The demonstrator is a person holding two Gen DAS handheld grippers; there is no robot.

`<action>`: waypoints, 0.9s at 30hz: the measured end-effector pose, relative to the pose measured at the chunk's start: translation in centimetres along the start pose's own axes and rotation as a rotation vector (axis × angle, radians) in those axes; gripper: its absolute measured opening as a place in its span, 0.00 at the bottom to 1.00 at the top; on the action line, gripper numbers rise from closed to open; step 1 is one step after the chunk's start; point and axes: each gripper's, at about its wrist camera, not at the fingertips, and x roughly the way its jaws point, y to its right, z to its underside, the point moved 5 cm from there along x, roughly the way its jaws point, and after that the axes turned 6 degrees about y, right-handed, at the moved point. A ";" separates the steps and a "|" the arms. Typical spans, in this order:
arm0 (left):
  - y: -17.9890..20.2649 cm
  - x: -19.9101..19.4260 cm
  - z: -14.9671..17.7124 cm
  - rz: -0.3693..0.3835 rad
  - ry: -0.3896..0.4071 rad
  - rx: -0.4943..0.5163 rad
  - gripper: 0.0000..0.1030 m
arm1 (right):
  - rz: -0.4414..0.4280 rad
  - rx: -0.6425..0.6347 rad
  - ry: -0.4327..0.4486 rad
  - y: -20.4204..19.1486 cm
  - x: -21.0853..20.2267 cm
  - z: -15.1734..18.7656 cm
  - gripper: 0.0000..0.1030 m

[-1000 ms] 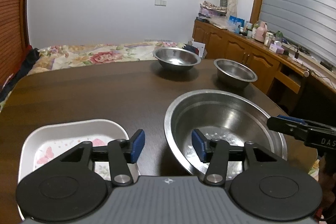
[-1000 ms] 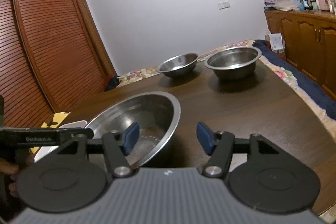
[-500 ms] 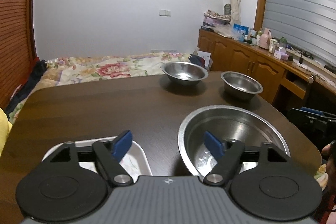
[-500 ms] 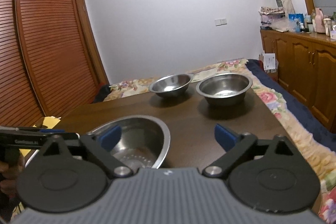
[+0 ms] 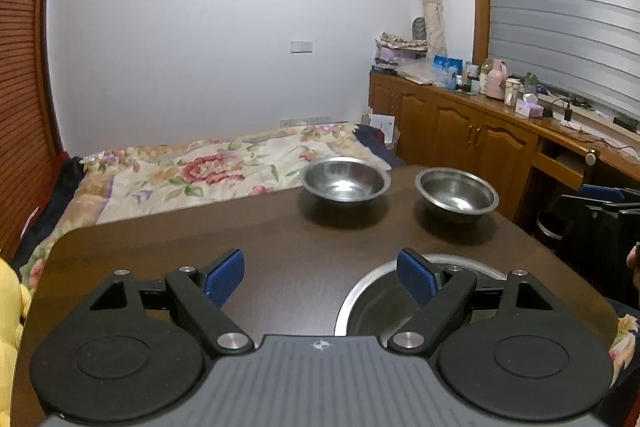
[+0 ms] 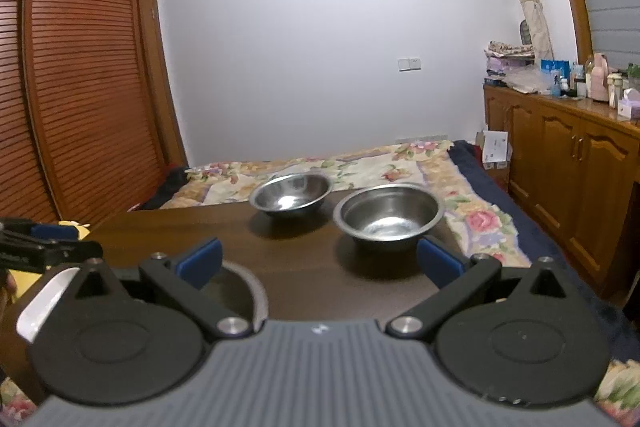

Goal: Organize plates and bowls

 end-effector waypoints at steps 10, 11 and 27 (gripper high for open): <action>1.8 3.8 -3.2 0.081 -0.014 0.019 0.83 | 0.025 -0.059 0.018 2.3 1.3 -2.1 1.00; 2.0 4.2 -3.5 0.086 -0.017 0.025 0.83 | 0.028 -0.065 0.016 2.6 1.6 -2.2 1.00; 6.0 12.5 -6.5 0.179 -0.132 0.074 0.72 | 0.013 -0.008 -0.077 7.6 8.3 -1.2 1.00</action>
